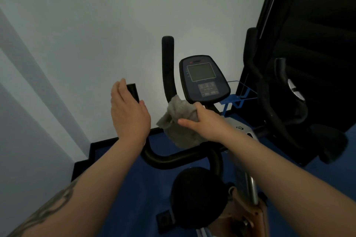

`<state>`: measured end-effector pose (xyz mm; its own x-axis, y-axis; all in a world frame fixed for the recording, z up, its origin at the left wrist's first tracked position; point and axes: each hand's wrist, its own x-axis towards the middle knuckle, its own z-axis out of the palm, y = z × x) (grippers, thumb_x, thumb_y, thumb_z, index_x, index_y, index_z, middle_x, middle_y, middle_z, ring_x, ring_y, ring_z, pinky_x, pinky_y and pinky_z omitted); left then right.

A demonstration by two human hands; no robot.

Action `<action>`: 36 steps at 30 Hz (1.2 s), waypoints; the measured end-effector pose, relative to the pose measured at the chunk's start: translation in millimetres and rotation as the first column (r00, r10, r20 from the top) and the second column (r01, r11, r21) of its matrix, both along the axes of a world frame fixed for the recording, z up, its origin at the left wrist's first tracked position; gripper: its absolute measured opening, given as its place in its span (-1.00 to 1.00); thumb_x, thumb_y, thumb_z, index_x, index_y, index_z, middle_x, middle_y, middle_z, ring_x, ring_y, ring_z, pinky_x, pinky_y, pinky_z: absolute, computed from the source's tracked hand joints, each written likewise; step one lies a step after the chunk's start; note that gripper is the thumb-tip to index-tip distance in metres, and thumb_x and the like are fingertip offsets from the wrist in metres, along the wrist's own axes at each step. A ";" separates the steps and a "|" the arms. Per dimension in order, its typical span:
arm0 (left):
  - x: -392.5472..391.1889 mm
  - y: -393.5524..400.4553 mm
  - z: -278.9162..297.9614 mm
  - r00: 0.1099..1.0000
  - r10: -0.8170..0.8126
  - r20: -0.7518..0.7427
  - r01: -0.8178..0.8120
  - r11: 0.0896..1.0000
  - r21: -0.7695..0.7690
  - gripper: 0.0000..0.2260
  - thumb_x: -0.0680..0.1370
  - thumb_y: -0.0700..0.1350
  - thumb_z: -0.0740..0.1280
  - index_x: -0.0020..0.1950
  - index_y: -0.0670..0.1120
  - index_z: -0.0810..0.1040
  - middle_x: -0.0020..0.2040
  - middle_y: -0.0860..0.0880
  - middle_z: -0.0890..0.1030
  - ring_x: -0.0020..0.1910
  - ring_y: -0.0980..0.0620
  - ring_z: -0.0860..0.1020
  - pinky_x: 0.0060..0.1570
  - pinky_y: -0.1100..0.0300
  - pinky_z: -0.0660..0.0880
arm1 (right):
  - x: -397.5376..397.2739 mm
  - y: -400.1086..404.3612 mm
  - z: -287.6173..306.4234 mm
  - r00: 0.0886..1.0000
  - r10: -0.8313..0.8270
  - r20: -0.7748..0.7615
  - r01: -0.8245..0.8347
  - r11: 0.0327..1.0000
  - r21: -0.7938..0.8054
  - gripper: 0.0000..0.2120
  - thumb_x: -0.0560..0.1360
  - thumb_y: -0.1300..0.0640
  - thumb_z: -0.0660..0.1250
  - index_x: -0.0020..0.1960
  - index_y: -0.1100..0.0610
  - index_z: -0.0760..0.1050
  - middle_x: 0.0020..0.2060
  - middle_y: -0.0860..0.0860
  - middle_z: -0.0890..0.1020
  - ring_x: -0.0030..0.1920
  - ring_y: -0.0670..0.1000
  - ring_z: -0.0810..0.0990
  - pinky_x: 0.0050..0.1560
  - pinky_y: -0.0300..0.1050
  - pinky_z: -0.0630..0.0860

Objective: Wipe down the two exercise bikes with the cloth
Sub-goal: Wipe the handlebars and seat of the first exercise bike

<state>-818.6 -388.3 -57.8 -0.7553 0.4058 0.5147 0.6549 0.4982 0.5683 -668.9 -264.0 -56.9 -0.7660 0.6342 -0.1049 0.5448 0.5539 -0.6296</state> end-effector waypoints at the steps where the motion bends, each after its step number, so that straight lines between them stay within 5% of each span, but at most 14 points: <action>1: 6.7 -1.3 -2.3 1.000 0.006 0.014 -0.006 0.999 -0.032 -0.33 0.57 -0.27 0.27 0.57 -0.20 -0.04 0.55 -0.23 0.05 0.50 -0.20 0.13 0.48 -0.05 0.15 | -4.2 -2.5 0.3 0.999 -0.020 -0.027 0.021 1.000 0.000 -0.39 0.45 -0.33 0.29 0.32 0.03 0.29 0.17 0.01 0.56 0.13 0.05 0.55 -0.01 -0.01 0.51; 4: 32.5 -8.9 -17.3 0.999 -0.034 0.001 0.034 0.994 -0.103 -0.24 0.53 -0.31 0.28 0.58 -0.21 -0.14 0.58 -0.22 -0.08 0.53 -0.20 0.05 0.50 -0.06 0.11 | -6.6 -16.1 -8.2 0.974 -0.094 -0.206 0.117 0.988 0.101 -0.50 0.51 -0.26 0.27 0.29 0.03 0.31 0.10 0.00 0.58 0.07 0.02 0.55 -0.02 0.01 0.51; 7: 52.1 -18.2 -33.7 0.994 -0.066 -0.089 0.050 0.982 -0.180 -0.24 0.50 -0.33 0.29 0.58 -0.20 -0.08 0.59 -0.18 -0.07 0.55 -0.15 0.07 0.49 -0.03 0.14 | 19.0 -27.4 -18.6 0.941 -0.026 -0.337 0.037 0.999 0.026 -0.56 0.61 -0.04 0.20 0.46 -0.08 0.22 0.28 -0.08 0.49 0.24 -0.06 0.49 0.21 -0.02 0.48; 12: 46.9 -19.7 -35.2 0.988 -0.118 -0.100 0.094 0.972 -0.216 -0.38 0.50 -0.36 0.26 0.54 -0.14 0.18 0.58 -0.13 0.10 0.56 -0.12 0.03 0.46 -0.08 0.20 | 64.9 -31.5 -30.0 0.969 0.140 -0.203 -0.128 0.989 0.069 -0.34 0.64 0.15 0.17 0.57 -0.19 -0.10 0.51 -0.18 0.14 0.32 -0.25 0.28 0.18 -0.51 0.25; 14: 45.6 -18.7 -34.1 0.985 -0.124 -0.123 0.094 0.970 -0.224 -0.40 0.49 -0.35 0.27 0.52 -0.12 0.25 0.56 -0.13 0.17 0.55 -0.13 0.05 0.43 -0.10 0.25 | 56.9 -22.2 -18.8 0.965 0.116 -0.235 -0.146 0.983 -0.115 -0.35 0.62 0.09 0.22 0.57 -0.19 -0.05 0.51 -0.10 0.22 0.36 -0.23 0.28 0.29 -0.41 0.28; 16: 46.6 -19.0 -33.8 0.986 -0.126 -0.113 0.100 0.971 -0.217 -0.43 0.49 -0.35 0.27 0.50 -0.12 0.28 0.54 -0.12 0.22 0.54 -0.14 0.07 0.41 -0.10 0.27 | 38.8 -17.2 -7.1 0.958 0.022 -0.287 -0.094 0.967 -0.238 -0.38 0.59 -0.05 0.27 0.56 -0.14 0.07 0.43 -0.03 0.39 0.36 -0.08 0.40 0.38 -0.08 0.37; 19: 46.3 -20.1 -33.4 0.986 -0.125 -0.114 0.102 0.977 -0.189 -0.46 0.49 -0.35 0.24 0.47 -0.12 0.33 0.52 -0.12 0.26 0.54 -0.14 0.09 0.39 -0.12 0.31 | 24.0 -25.6 -9.2 0.932 -0.005 -0.362 -0.042 0.992 -0.121 -0.46 0.60 0.00 0.27 0.53 -0.08 0.20 0.33 0.00 0.51 0.31 -0.02 0.47 0.35 0.07 0.42; 23: 47.7 -20.0 -33.1 0.987 -0.127 -0.102 0.108 0.980 -0.169 -0.47 0.48 -0.37 0.22 0.45 -0.13 0.35 0.52 -0.13 0.27 0.54 -0.14 0.10 0.38 -0.14 0.31 | 49.1 -37.0 -23.2 0.909 -0.031 -0.415 0.025 0.999 -0.019 -0.51 0.64 0.10 0.19 0.54 -0.08 0.20 0.38 0.00 0.47 0.36 -0.04 0.43 0.38 0.01 0.39; 27: 47.4 -20.8 -34.4 0.987 -0.122 -0.104 0.108 0.986 -0.127 -0.48 0.48 -0.39 0.20 0.44 -0.15 0.36 0.50 -0.14 0.29 0.53 -0.14 0.12 0.38 -0.15 0.30 | 82.6 -54.1 -34.7 0.884 -0.003 -0.468 0.056 0.994 0.099 -0.50 0.61 0.28 0.20 0.47 -0.09 0.30 0.43 -0.07 0.39 0.38 -0.29 0.27 0.31 -0.49 0.21; 33: 50.8 -23.4 -33.7 0.991 -0.130 0.036 0.128 0.990 0.052 -0.53 0.51 -0.42 0.15 0.40 -0.17 0.39 0.50 -0.10 0.31 0.55 -0.01 0.08 0.50 0.05 0.13 | 128.8 -80.5 -48.0 0.852 -0.050 -0.521 -0.016 0.992 -0.122 -0.51 0.59 0.37 0.21 0.43 -0.01 0.37 0.34 -0.15 0.50 0.36 -0.25 0.40 0.34 -0.26 0.39; 36: 59.5 -33.7 -31.1 0.947 -0.252 0.198 0.231 0.965 0.123 -0.59 0.56 -0.33 0.23 0.42 -0.15 0.37 0.56 -0.07 0.19 0.57 0.04 -0.04 0.52 0.13 -0.03 | 133.5 -79.1 -17.1 0.796 -0.142 -0.588 -0.082 0.937 -0.338 -0.70 0.60 0.22 0.24 0.30 0.01 0.50 0.05 -0.21 0.66 0.12 -0.20 0.60 -0.02 -0.38 0.53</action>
<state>-759.1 -422.0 -88.8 -0.7358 0.5455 0.4013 0.6095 0.2753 0.7434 -535.4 -343.1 -74.1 -0.7250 0.6701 0.1590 0.0107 0.2418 -0.9703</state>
